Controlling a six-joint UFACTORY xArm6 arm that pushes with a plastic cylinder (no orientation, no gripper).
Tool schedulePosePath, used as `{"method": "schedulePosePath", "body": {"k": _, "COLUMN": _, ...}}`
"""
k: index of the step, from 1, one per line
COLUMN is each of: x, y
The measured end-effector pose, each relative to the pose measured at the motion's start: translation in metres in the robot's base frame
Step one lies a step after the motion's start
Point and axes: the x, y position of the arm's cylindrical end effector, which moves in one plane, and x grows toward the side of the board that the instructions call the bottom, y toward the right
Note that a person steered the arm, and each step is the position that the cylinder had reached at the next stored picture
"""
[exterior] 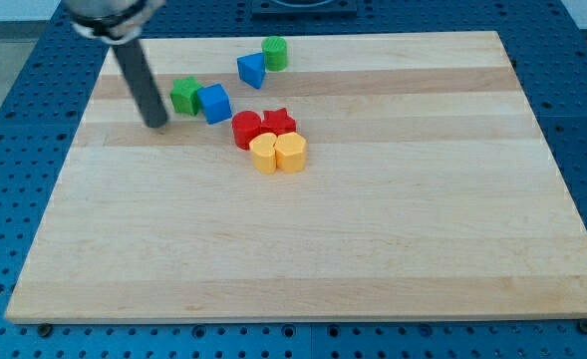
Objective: Push the blue cube to the top right of the red star
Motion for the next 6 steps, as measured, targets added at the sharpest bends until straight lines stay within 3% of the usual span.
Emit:
{"method": "schedulePosePath", "body": {"k": 2, "x": -0.011, "y": 0.061}}
{"method": "schedulePosePath", "body": {"k": 5, "x": -0.056, "y": -0.001}}
{"method": "schedulePosePath", "body": {"k": 6, "x": -0.050, "y": 0.038}}
